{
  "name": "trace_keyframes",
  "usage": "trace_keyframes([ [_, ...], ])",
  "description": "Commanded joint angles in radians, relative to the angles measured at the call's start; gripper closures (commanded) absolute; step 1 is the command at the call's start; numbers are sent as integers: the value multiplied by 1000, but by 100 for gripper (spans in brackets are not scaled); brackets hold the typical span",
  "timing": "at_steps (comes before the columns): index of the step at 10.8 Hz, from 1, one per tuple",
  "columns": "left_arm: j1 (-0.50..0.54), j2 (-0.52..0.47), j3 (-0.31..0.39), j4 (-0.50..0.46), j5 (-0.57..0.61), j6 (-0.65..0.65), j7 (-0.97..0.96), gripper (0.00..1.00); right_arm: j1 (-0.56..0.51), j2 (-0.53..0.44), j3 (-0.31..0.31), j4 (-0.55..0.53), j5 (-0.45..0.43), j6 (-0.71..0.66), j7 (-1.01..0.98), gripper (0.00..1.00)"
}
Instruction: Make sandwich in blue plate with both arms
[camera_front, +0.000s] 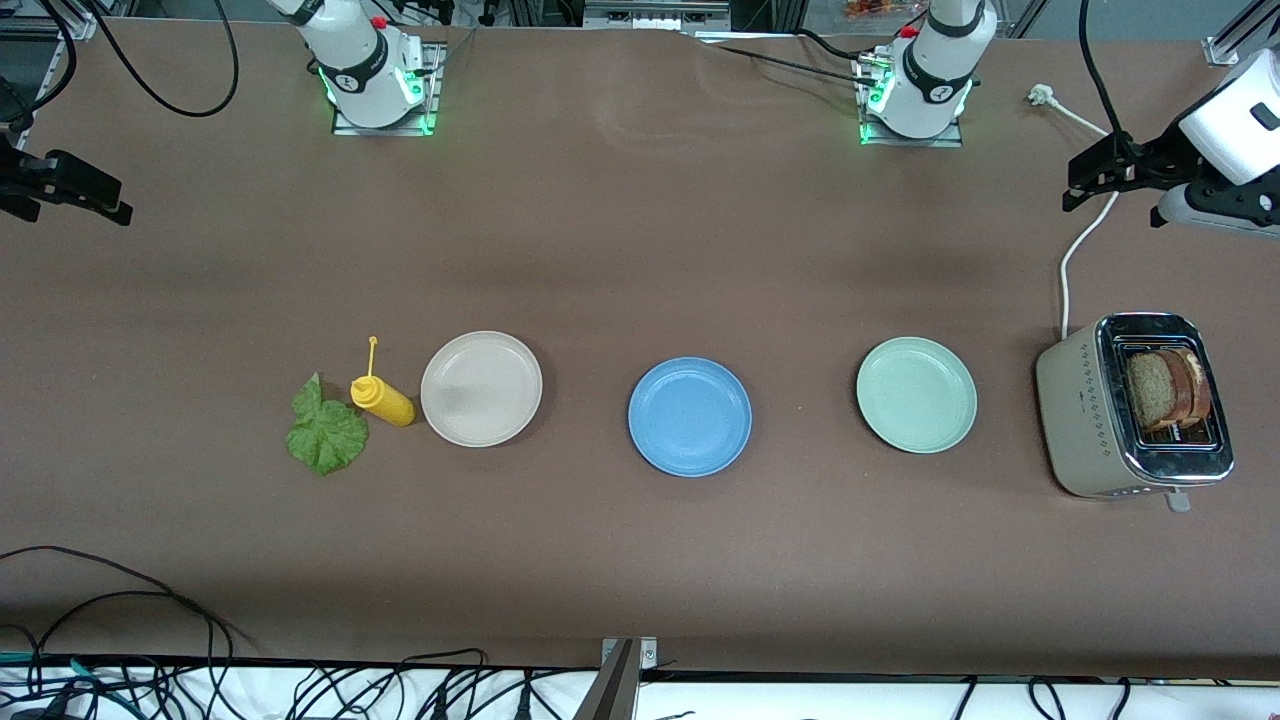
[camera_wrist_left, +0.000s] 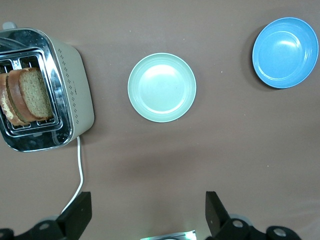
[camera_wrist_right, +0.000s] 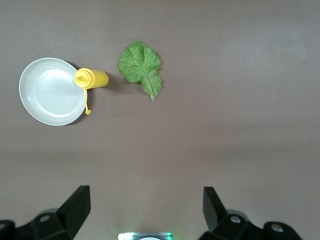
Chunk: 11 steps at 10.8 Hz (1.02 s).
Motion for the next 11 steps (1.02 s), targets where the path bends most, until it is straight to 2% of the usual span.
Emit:
trace_keyframes([
  [1,6,-2,-7,14,4,-20,5,0,-2,1,2,13,-13,-17,-2,0],
  [8,8,30,-5,11,12,-40,6,0,-2,1,2,13,-13,-19,-4,0],
  [11,38,41,-5,12,17,-40,11,0,-2,1,2,13,-13,-19,-4,0],
])
